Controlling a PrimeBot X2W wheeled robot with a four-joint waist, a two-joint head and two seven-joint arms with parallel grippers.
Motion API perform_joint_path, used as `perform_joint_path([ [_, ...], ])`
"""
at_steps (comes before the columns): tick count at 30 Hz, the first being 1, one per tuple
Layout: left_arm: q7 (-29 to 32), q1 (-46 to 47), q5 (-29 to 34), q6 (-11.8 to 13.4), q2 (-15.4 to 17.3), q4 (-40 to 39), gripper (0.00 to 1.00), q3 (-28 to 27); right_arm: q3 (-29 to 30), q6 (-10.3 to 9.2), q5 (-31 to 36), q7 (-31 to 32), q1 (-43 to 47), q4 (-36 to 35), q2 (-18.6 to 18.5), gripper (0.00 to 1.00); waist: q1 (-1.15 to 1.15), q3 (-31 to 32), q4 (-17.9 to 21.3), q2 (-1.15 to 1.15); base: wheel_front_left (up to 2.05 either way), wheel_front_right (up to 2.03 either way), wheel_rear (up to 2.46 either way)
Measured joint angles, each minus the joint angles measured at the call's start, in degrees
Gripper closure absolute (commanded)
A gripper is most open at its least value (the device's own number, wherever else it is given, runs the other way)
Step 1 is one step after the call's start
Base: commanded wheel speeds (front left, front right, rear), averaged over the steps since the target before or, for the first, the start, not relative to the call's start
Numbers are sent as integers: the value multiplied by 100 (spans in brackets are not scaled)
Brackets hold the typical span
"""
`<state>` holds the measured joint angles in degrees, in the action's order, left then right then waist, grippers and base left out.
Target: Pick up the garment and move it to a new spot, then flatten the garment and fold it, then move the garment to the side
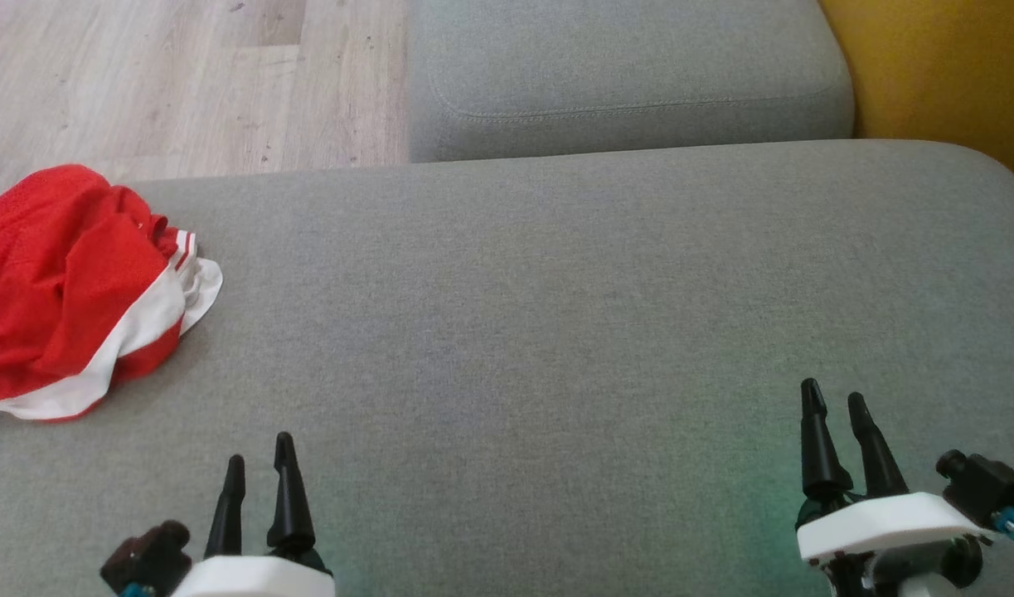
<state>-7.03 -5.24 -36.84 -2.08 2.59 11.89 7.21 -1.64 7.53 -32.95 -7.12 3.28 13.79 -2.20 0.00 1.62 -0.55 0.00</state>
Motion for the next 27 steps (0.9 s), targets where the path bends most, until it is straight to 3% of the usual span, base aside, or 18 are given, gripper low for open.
perform_joint_path([
  [27, -323, -214, 1594, 210, 65, -97, 0, 204, -199, 0, 1996, -436, 105, -85, -5, 0, 0, 10, -23, 0, 0, 0, 0],
])
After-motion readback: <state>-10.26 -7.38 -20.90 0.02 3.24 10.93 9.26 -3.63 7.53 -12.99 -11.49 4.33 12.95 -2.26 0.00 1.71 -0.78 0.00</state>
